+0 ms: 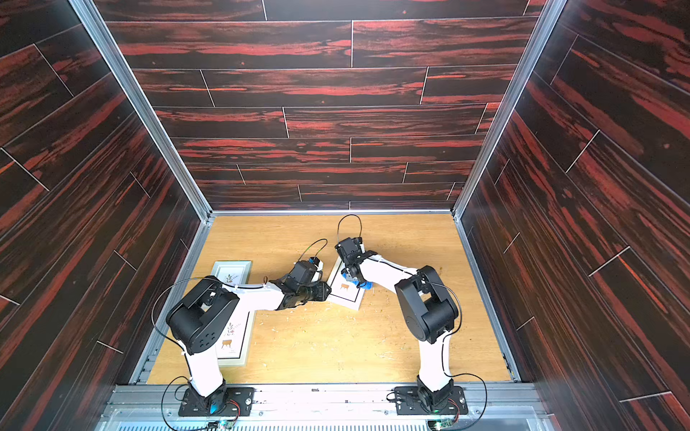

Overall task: Wipe the picture frame with a cloth
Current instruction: Wipe the dirt from the picture frame.

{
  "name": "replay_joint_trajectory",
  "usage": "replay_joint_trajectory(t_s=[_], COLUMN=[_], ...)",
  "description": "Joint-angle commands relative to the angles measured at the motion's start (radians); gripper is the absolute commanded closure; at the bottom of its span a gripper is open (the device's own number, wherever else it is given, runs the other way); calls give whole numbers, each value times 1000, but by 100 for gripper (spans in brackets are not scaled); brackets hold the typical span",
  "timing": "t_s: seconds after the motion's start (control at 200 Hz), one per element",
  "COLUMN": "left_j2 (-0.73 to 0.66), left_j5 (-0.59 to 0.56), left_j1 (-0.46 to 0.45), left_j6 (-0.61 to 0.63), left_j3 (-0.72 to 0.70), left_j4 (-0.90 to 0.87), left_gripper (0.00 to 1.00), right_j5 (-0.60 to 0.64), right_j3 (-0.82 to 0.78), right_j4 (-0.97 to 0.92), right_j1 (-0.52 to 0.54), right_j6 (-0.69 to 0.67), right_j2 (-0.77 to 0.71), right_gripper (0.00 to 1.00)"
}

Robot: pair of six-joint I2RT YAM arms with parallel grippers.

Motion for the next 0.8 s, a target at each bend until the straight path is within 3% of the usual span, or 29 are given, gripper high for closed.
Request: replay_joint_trajectory(t_s=[0.0, 0.205, 0.456, 0.656, 0.797], left_j2=[36, 41, 39, 38, 39], left_j5=[-29, -23, -23, -26, -22], left_j1=[5, 6, 5, 6, 5], left_j6=[-12, -14, -19, -20, -20], left_j3=[-54, -48, -50, -51, -48], left_j4=[-176, -180, -180, -176, -179], left_gripper=[64, 64, 64, 64, 64], right_j5=[-22, -67, 1, -70, -39], right_j3=[-77, -232, -99, -163, -159], right_j4=[-11, 15, -8, 20, 30], right_j1=[47, 118, 59, 123, 91], right_j6=[17, 80, 36, 72, 72], right_j2=[-48, -143, -61, -90, -65], right_gripper=[100, 100, 100, 100, 100])
